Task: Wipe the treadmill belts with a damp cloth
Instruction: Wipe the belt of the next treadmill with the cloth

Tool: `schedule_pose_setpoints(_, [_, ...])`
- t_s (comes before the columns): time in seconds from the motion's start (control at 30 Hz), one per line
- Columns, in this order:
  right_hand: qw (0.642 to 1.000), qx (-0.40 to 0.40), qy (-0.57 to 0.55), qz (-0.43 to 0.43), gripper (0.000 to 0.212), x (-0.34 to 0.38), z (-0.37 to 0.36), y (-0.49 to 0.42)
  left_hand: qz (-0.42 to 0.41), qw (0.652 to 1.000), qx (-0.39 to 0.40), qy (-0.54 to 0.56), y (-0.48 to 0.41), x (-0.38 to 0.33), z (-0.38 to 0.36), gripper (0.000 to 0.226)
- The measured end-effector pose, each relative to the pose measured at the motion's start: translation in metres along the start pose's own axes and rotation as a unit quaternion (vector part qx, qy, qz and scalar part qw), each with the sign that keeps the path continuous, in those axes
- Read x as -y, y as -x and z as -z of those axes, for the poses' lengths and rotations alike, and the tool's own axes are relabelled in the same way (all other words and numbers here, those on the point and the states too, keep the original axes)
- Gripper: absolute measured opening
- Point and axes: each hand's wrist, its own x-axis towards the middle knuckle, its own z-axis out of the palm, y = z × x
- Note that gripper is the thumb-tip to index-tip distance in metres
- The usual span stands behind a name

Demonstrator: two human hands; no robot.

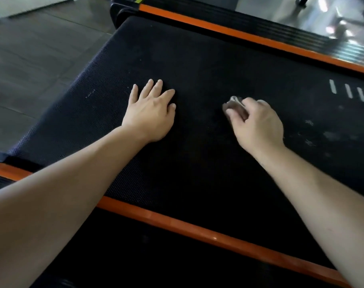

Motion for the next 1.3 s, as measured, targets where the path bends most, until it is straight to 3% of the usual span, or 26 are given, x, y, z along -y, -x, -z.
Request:
schedule_pose_setpoints(0.07, [1.000, -0.011, 0.001, 0.002, 0.031, 0.009, -0.001, 0.013, 0.010, 1.000, 0.004, -0.003, -0.001, -0.006, 0.000, 0.051])
schedule_pose_setpoints(0.17, [0.986, 0.059, -0.068, 0.141, 0.028, 0.033, 0.005, 0.059, 0.043, 0.999, 0.021, -0.011, -0.002, -0.020, -0.001, 0.050])
schedule_pose_setpoints(0.23, [0.976, 0.085, -0.081, 0.181, 0.030, 0.020, 0.011, 0.057, 0.062, 0.998, 0.030, -0.010, -0.002, -0.029, -0.002, 0.047])
schedule_pose_setpoints(0.3, [0.987, 0.040, -0.036, 0.151, 0.034, -0.006, 0.007, 0.028, 0.073, 0.997, 0.027, -0.006, -0.004, -0.035, -0.002, 0.047])
schedule_pose_setpoints(0.4, [1.000, -0.011, 0.007, -0.024, 0.032, -0.039, 0.007, -0.008, 0.058, 0.998, 0.024, 0.000, -0.011, -0.047, -0.007, 0.047])
schedule_pose_setpoints(0.43, [0.999, -0.025, 0.003, -0.033, 0.032, -0.037, 0.005, -0.005, 0.040, 0.999, 0.024, -0.001, -0.017, -0.051, -0.009, 0.046])
schedule_pose_setpoints(0.5, [0.999, -0.013, -0.017, 0.047, 0.033, -0.019, 0.005, 0.018, 0.012, 1.000, 0.028, 0.001, -0.029, -0.058, -0.013, 0.046])
schedule_pose_setpoints(0.6, [0.983, 0.072, -0.073, 0.150, 0.033, -0.011, 0.009, 0.039, 0.005, 0.999, 0.036, 0.012, -0.044, -0.064, -0.015, 0.047])
schedule_pose_setpoints(0.67, [0.991, 0.038, -0.041, 0.124, 0.032, -0.029, 0.005, 0.012, -0.005, 0.999, 0.035, 0.003, -0.045, -0.065, -0.020, 0.049])
schedule_pose_setpoints(0.77, [0.999, -0.018, -0.006, -0.035, 0.027, -0.053, 0.000, -0.031, -0.018, 0.999, 0.029, -0.012, -0.041, -0.063, -0.025, 0.052])
schedule_pose_setpoints(0.8, [0.999, -0.030, -0.002, -0.045, 0.028, -0.051, -0.005, -0.033, -0.020, 0.999, 0.027, -0.012, -0.041, -0.063, -0.025, 0.052])
schedule_pose_setpoints(0.97, [0.992, 0.046, -0.052, 0.108, 0.033, -0.024, -0.003, 0.001, -0.020, 0.999, 0.021, -0.017, -0.042, -0.064, -0.026, 0.052])
schedule_pose_setpoints(1.03, [0.995, 0.026, -0.017, 0.099, 0.033, -0.042, -0.002, -0.023, -0.023, 0.999, 0.025, -0.020, -0.041, -0.064, -0.026, 0.053])
schedule_pose_setpoints(1.13, [0.999, -0.004, 0.015, -0.031, 0.027, -0.066, -0.001, -0.064, -0.025, 0.999, 0.028, -0.025, -0.041, -0.064, -0.025, 0.053])
schedule_pose_setpoints(1.17, [0.999, -0.014, 0.016, -0.040, 0.027, -0.064, -0.004, -0.064, -0.026, 0.999, 0.029, -0.026, -0.041, -0.064, -0.025, 0.053])
schedule_pose_setpoints(1.3, [0.994, 0.040, -0.038, 0.090, 0.030, -0.035, -0.007, -0.026, -0.024, 0.998, 0.034, -0.042, -0.042, -0.063, -0.026, 0.057])
